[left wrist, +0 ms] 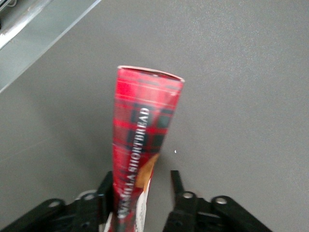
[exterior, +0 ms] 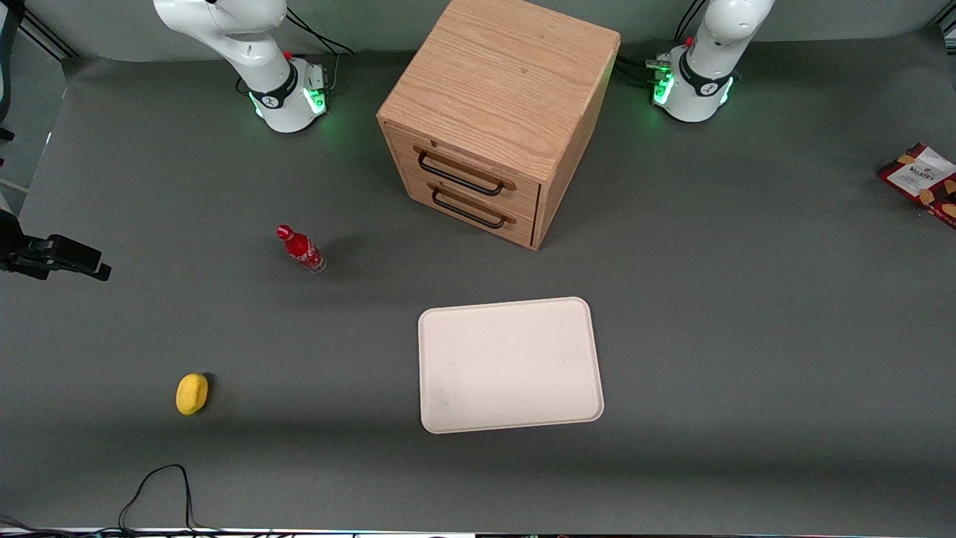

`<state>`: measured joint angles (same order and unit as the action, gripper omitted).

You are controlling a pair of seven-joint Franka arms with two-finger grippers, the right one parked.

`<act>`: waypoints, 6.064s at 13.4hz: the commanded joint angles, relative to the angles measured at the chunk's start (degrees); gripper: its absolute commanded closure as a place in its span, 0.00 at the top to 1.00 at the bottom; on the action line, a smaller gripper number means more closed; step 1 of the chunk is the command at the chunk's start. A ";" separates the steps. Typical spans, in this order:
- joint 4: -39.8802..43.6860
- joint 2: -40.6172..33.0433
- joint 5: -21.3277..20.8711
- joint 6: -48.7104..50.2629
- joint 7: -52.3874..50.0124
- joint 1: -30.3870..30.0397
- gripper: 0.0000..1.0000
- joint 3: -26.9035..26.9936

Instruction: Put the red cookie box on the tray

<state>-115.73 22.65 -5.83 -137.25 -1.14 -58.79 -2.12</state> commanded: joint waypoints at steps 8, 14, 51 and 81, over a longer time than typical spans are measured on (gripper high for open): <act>10.23 -6.03 -2.34 20.04 2.97 1.22 0.00 -0.60; 31.67 -9.55 -2.08 39.66 5.80 1.84 0.00 -5.60; 56.59 21.63 -0.84 35.48 -21.27 76.55 0.00 -11.15; 44.58 -0.47 -2.52 52.43 -18.92 66.38 1.00 -9.22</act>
<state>-63.58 28.22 -10.05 -84.55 -24.20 12.65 -11.34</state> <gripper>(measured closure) 0.000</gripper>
